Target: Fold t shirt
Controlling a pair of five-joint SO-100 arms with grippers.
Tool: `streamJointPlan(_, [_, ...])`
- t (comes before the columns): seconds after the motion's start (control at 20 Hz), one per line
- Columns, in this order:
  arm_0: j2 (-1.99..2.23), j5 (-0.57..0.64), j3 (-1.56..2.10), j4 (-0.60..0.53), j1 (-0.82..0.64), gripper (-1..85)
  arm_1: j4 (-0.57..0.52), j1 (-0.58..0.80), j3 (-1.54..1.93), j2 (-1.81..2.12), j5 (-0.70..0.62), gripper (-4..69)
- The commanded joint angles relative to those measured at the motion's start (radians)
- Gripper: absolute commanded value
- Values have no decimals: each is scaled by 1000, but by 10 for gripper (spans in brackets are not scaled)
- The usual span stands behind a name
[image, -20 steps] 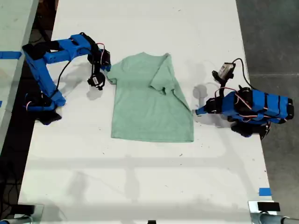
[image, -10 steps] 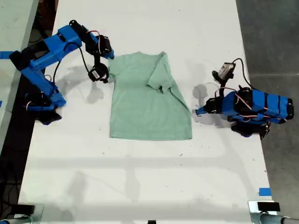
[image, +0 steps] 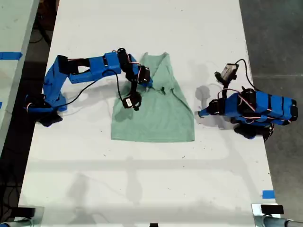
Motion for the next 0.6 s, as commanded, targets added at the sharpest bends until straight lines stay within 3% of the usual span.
streamJointPlan(0.0, [25,-18,-78,9,-3,110,-34,-12,31,12,-17,14])
streamJointPlan(0.15, [239,29,-69,132,-60,-1,-34,-14,31,12,-18,14])
streamJointPlan(0.35, [723,60,57,273,-138,-1,-35,-14,31,12,-17,14])
streamJointPlan(0.4, [890,43,173,275,-135,-1,-35,-14,31,12,-17,14])
streamJointPlan(0.55, [1509,-66,752,100,-51,-1,-35,-11,32,12,-12,13])
